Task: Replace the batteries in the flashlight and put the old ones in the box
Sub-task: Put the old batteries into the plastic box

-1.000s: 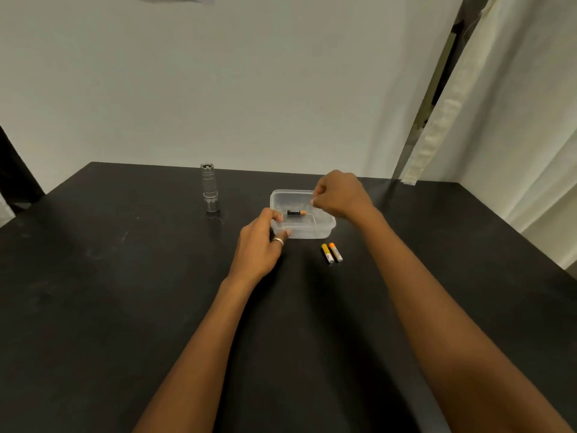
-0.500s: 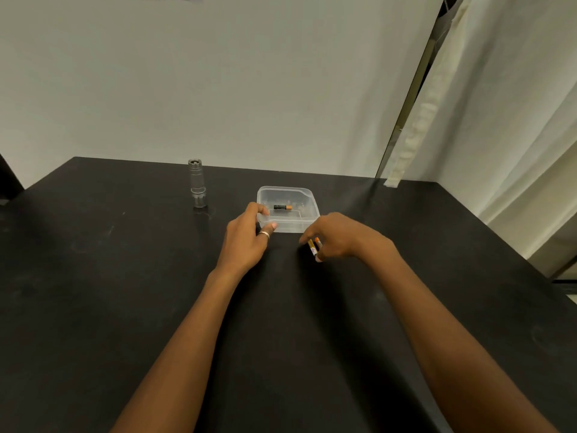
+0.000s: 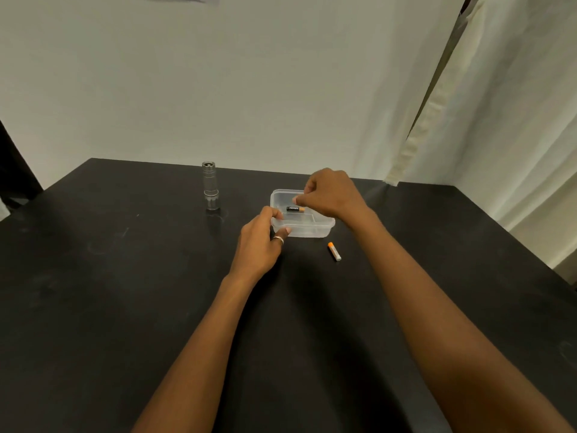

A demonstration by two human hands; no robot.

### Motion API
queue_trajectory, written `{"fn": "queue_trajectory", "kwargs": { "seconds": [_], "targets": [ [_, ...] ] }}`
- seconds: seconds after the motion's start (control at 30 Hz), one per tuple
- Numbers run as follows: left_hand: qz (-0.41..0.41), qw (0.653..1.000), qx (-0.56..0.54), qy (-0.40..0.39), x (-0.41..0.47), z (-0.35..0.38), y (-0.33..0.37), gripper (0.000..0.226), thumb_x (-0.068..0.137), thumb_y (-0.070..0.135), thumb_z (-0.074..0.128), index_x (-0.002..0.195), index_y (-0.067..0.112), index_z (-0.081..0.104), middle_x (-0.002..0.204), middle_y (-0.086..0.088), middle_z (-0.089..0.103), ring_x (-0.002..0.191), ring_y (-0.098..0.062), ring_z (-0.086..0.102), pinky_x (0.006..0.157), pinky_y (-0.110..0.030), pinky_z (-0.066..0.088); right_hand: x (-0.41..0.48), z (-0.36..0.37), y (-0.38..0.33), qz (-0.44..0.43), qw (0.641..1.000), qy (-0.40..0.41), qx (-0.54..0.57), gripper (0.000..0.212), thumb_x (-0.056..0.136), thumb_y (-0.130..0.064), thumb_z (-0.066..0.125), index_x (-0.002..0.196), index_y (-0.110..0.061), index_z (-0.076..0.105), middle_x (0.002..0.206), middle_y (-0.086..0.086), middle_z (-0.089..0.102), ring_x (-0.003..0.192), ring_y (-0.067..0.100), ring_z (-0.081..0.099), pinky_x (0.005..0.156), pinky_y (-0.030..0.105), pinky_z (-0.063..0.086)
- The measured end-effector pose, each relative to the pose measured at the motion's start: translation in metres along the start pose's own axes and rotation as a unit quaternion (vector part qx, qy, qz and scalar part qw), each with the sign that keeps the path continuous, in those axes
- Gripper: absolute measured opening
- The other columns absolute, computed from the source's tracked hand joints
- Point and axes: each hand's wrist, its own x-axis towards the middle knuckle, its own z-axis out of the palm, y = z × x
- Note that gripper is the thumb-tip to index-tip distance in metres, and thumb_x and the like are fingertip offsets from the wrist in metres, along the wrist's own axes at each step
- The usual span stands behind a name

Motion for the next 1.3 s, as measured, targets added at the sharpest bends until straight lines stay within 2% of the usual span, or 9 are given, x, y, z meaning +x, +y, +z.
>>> {"fn": "queue_trajectory", "kwargs": {
  "seconds": [0.07, 0.2, 0.4, 0.6, 0.67, 0.77, 0.9, 1.07, 1.3],
  "targets": [
    [0.005, 1.0, -0.002, -0.001, 0.0, 0.0, 0.0, 0.021, 0.098, 0.028, 0.068, 0.114, 0.025, 0.055, 0.106, -0.001, 0.065, 0.091, -0.017, 0.065, 0.077, -0.036, 0.059, 0.014, 0.015, -0.005, 0.026, 0.998, -0.042, -0.046, 0.027, 0.085, -0.033, 0.077, 0.082, -0.008, 0.065, 0.071, 0.002, 0.061, 0.069, 0.018, 0.059, 0.051, 0.022, 0.037],
    [0.01, 1.0, -0.005, -0.002, -0.001, 0.0, 0.0, 0.019, 0.098, 0.027, 0.067, 0.113, 0.025, 0.055, 0.105, 0.0, 0.065, 0.088, -0.014, 0.065, 0.077, -0.036, 0.059, 0.03, 0.037, -0.009, 0.06, 0.991, -0.072, -0.097, 0.019, 0.084, -0.023, 0.073, 0.087, -0.011, 0.058, 0.071, 0.003, 0.058, 0.063, 0.017, 0.058, 0.049, 0.025, 0.04],
    [0.015, 1.0, -0.009, 0.0, -0.001, 0.001, 0.0, 0.017, 0.098, 0.028, 0.067, 0.108, 0.029, 0.054, 0.096, 0.004, 0.063, 0.076, -0.009, 0.06, 0.065, -0.027, 0.052, 0.038, 0.048, -0.006, 0.06, 0.989, -0.064, -0.118, 0.023, 0.088, -0.026, 0.071, 0.097, -0.013, 0.054, 0.084, 0.004, 0.056, 0.082, 0.024, 0.06, 0.064, 0.032, 0.046],
    [0.014, 1.0, 0.003, 0.0, -0.001, 0.001, 0.001, 0.018, 0.098, 0.029, 0.068, 0.109, 0.03, 0.053, 0.092, 0.006, 0.06, 0.072, -0.008, 0.057, 0.059, -0.018, 0.04, 0.029, 0.013, 0.005, 0.085, 0.995, -0.006, -0.058, 0.022, 0.088, -0.012, 0.065, 0.069, -0.008, 0.053, 0.069, 0.007, 0.057, 0.065, 0.022, 0.057, 0.055, 0.028, 0.048],
    [0.008, 1.0, 0.005, 0.0, -0.001, 0.001, 0.0, 0.019, 0.098, 0.03, 0.068, 0.109, 0.03, 0.054, 0.092, 0.005, 0.061, 0.075, -0.009, 0.058, 0.061, -0.019, 0.042, 0.014, -0.004, 0.013, 0.094, 0.995, 0.014, -0.026, 0.013, 0.084, -0.007, 0.061, 0.073, -0.001, 0.062, 0.077, 0.01, 0.068, 0.071, 0.027, 0.067, 0.068, 0.036, 0.06],
    [0.004, 1.0, 0.01, -0.001, -0.001, 0.001, 0.001, 0.019, 0.098, 0.031, 0.068, 0.11, 0.031, 0.053, 0.09, 0.01, 0.059, 0.077, -0.006, 0.058, 0.061, -0.017, 0.04, -0.019, -0.02, 0.025, 0.107, 0.994, 0.005, -0.023, 0.013, 0.084, -0.014, 0.067, 0.082, -0.003, 0.072, 0.09, 0.009, 0.077, 0.082, 0.029, 0.073, 0.078, 0.044, 0.064],
    [-0.001, 1.0, 0.016, -0.006, -0.002, 0.001, 0.001, 0.02, 0.098, 0.031, 0.068, 0.112, 0.031, 0.053, 0.097, 0.007, 0.061, 0.084, -0.005, 0.059, 0.065, -0.018, 0.044, -0.059, -0.019, 0.038, 0.142, 0.988, -0.035, -0.04, 0.011, 0.082, -0.025, 0.076, 0.081, -0.014, 0.074, 0.086, 0.005, 0.075, 0.081, 0.024, 0.071, 0.075, 0.038, 0.059],
    [-0.006, 1.0, 0.014, -0.01, -0.001, 0.001, 0.0, 0.021, 0.098, 0.03, 0.068, 0.114, 0.031, 0.054, 0.107, 0.003, 0.064, 0.09, -0.008, 0.061, 0.071, -0.024, 0.049, -0.076, 0.007, 0.04, 0.16, 0.983, -0.067, -0.054, 0.022, 0.083, -0.036, 0.079, 0.083, -0.015, 0.073, 0.084, 0.003, 0.072, 0.081, 0.023, 0.069, 0.071, 0.034, 0.053],
    [-0.015, 1.0, 0.014, -0.013, -0.001, 0.0, 0.001, 0.024, 0.097, 0.032, 0.068, 0.116, 0.031, 0.054, 0.106, 0.003, 0.064, 0.089, -0.008, 0.06, 0.073, -0.024, 0.048, -0.076, 0.009, 0.037, 0.128, 0.983, -0.075, -0.105, 0.008, 0.089, -0.023, 0.072, 0.094, -0.017, 0.074, 0.095, 0.003, 0.073, 0.085, 0.024, 0.068, 0.074, 0.036, 0.054]
  ]
}}
